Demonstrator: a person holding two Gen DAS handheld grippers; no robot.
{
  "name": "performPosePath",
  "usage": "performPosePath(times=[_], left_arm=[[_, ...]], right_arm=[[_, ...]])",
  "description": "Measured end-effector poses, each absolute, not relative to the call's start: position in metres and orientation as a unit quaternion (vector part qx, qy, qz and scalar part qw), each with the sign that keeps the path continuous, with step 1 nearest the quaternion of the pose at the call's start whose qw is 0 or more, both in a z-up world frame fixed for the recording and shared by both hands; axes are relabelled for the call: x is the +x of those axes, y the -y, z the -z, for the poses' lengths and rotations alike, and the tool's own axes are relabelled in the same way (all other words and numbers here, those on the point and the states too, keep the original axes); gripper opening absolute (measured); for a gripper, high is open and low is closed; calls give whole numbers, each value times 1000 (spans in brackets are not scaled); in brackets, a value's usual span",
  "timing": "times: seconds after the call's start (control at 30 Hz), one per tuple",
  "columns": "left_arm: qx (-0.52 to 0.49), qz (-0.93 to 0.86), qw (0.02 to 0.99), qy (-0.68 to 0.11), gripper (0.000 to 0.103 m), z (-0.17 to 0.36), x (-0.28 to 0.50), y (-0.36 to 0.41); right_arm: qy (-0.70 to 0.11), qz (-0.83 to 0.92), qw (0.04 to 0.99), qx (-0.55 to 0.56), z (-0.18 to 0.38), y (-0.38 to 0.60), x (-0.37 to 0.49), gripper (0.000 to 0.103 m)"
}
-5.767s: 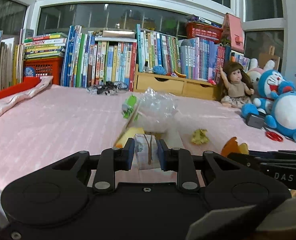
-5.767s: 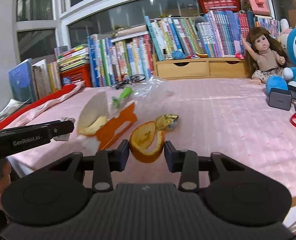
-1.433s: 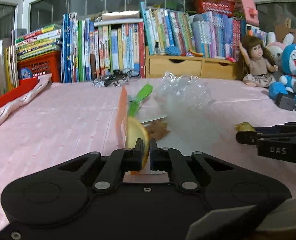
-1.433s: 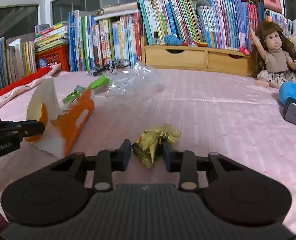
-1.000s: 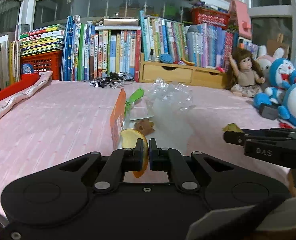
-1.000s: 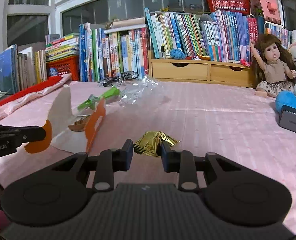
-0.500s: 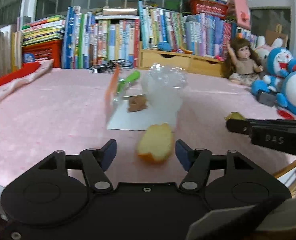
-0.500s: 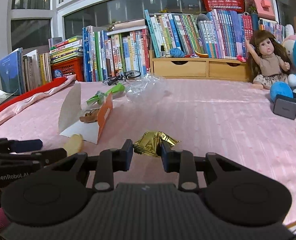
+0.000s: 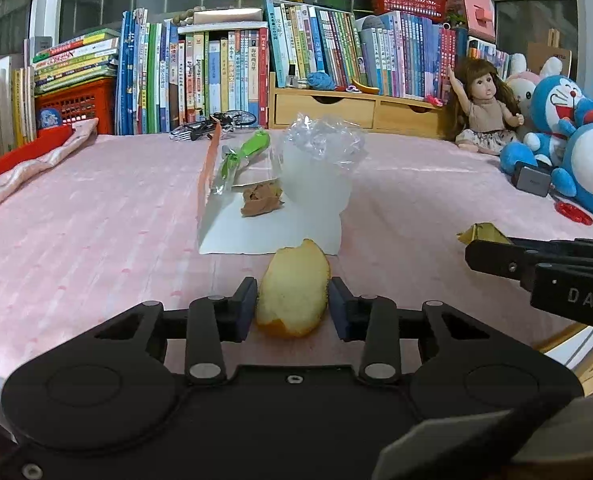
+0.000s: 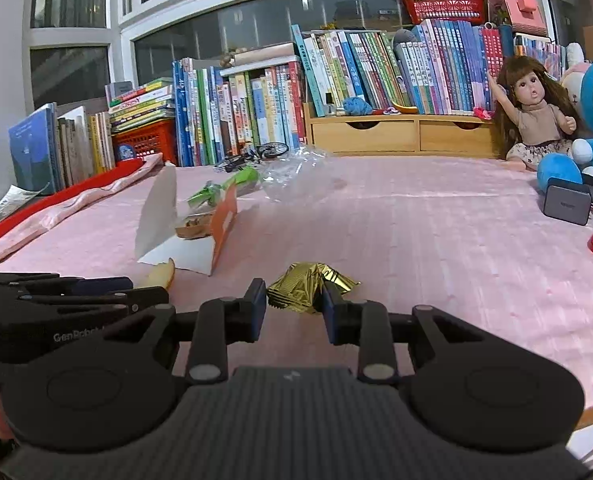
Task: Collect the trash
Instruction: 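Carry both held items down toward the black bin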
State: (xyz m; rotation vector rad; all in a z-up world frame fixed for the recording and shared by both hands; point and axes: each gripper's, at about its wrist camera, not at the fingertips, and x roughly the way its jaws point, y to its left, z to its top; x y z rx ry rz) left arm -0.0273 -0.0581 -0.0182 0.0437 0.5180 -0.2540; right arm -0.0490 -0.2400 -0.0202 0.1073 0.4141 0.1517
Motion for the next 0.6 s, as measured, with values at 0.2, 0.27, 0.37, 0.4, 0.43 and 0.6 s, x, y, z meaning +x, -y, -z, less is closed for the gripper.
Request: performPosePath(times=[0.2,0.27,0.37,0.4,0.43,0.6], left_arm=[[29,114,958,-263,36,10,-49,54],[34,113,957,-266,36,9,-61,53],[40,118,954,-274,36,8,-78,51],[42,121,953,-276,36,8,-83,51],[44,123,951,-279,36,7,-89,50],[33,124,946,-299,36,8,-110,40]], right_arm=[[-204,-94,972,63,17,237,-69,35],[-206,-99,971,63,18,235,-78,35],[-209,-107,970,59,19,230,-91,35],[-209,-109,970,59,19,229,-96,35],[-211,-113,969,60,20,227,-101,35],[-223,-128,964,71,25,222,-122,35]])
